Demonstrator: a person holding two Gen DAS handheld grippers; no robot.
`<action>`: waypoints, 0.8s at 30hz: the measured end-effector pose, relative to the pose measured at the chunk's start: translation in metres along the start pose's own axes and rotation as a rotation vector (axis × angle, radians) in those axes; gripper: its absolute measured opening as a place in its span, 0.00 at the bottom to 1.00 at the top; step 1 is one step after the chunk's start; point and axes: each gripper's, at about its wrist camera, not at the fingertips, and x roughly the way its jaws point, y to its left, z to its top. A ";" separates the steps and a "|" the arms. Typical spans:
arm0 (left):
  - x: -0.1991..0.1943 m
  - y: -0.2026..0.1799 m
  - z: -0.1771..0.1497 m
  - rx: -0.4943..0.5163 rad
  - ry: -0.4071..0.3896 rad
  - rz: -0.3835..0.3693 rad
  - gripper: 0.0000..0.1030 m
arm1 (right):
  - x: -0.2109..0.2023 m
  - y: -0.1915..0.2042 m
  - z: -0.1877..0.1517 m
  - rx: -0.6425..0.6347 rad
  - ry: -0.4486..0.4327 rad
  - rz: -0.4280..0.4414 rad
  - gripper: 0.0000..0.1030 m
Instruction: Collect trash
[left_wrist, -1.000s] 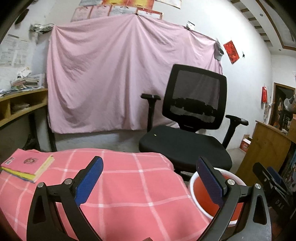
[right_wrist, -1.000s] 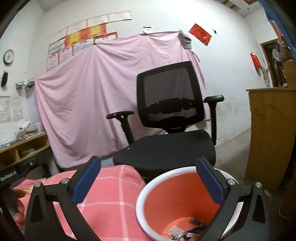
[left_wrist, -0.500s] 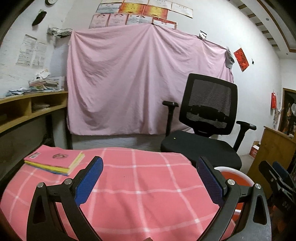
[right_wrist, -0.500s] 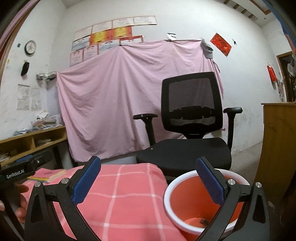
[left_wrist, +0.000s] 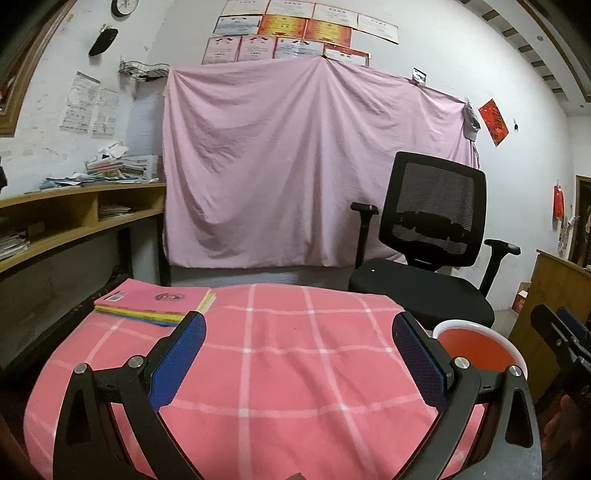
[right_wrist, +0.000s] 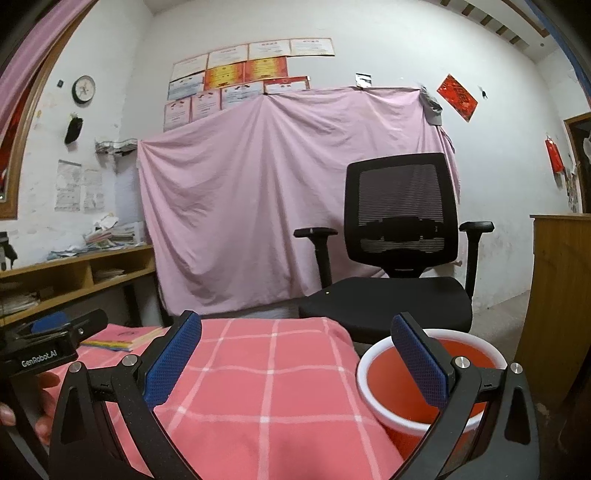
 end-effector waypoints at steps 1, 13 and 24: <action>-0.003 0.002 -0.002 0.000 0.000 0.003 0.96 | -0.003 0.004 -0.001 -0.001 0.001 0.004 1.00; -0.038 0.024 -0.031 -0.004 0.007 0.043 0.96 | -0.025 0.037 -0.016 -0.045 0.011 0.008 1.00; -0.052 0.027 -0.062 0.002 0.022 0.031 0.96 | -0.038 0.051 -0.042 -0.094 0.080 -0.037 1.00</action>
